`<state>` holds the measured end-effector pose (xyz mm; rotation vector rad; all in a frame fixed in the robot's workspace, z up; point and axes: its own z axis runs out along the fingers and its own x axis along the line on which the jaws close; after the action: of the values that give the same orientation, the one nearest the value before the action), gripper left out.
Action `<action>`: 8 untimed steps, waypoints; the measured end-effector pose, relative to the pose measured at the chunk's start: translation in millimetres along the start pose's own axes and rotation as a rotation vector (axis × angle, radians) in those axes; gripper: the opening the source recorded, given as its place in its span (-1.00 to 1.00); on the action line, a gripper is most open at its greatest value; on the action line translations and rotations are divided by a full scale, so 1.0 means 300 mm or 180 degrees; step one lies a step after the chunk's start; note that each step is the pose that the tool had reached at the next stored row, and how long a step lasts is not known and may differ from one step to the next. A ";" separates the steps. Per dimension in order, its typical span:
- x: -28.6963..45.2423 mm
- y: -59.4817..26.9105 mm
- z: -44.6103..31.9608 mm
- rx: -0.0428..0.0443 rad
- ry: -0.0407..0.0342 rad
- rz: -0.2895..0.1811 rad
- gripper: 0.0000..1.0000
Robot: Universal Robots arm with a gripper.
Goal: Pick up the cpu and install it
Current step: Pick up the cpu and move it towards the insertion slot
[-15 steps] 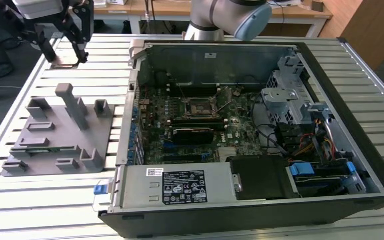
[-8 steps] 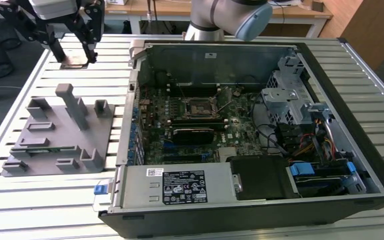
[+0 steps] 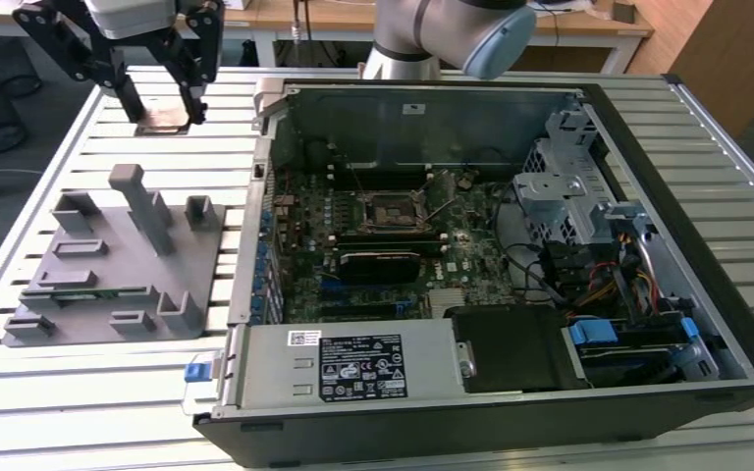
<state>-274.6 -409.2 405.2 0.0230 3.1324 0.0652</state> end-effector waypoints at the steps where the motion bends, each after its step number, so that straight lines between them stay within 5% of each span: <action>1: -0.005 0.000 0.000 0.0000 0.0000 0.0000 0.08; 8: -0.040 0.001 0.000 0.0000 0.0000 0.0000 0.08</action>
<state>-262.5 -409.2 405.2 0.0228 3.1325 0.0651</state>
